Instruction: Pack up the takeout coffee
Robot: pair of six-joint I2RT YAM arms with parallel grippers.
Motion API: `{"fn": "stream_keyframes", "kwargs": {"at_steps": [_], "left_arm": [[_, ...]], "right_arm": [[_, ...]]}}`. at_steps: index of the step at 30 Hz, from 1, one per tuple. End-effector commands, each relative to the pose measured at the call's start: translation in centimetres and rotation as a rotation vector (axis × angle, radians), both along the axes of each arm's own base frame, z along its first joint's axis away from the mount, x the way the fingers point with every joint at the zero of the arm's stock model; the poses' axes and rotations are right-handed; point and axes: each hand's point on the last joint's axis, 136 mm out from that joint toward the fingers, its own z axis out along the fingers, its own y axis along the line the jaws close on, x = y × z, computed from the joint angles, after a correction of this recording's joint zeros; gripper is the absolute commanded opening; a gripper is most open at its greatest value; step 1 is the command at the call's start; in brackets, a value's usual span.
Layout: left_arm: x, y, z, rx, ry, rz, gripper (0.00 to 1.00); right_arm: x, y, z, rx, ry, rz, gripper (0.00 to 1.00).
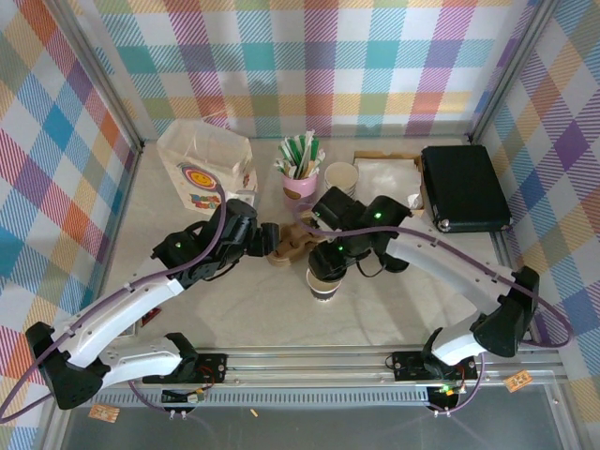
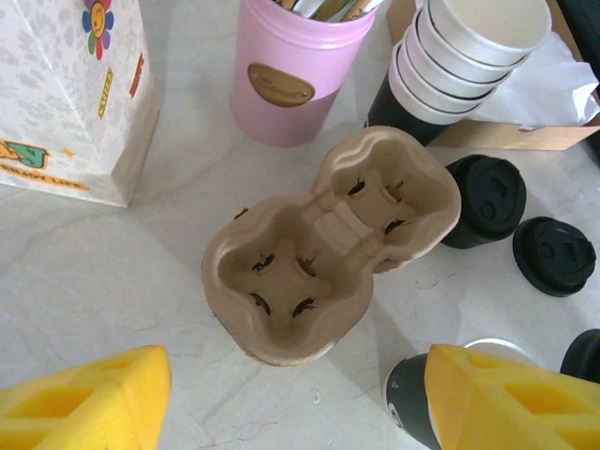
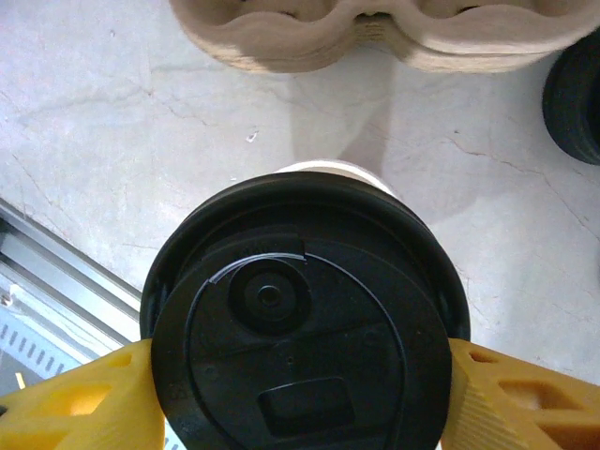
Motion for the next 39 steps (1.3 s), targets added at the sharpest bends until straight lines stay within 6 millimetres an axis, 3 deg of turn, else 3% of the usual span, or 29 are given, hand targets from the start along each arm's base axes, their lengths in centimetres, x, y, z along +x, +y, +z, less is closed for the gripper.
{"fn": "stream_keyframes", "kwargs": {"at_steps": [1,11,28,39], "left_arm": [[-0.9,1.7,-1.0,0.045,0.029,0.009,0.72],[-1.8,3.2,-1.3,0.027,0.029,0.048,0.72],[-2.0,3.5,-1.6,0.027,0.036,0.053,0.72],[-1.9,3.4,-1.5,0.025,0.033,0.055,0.72]], "right_arm": [[0.2,0.4,-0.7,-0.061,-0.015,0.034,0.64],[0.5,0.2,-3.2,-0.144,0.017,0.015,0.65],[0.0,0.3,-5.6,-0.171,0.073,0.002,0.68],[0.4,0.9,-5.9,-0.165,0.072,0.006,0.68]]}}
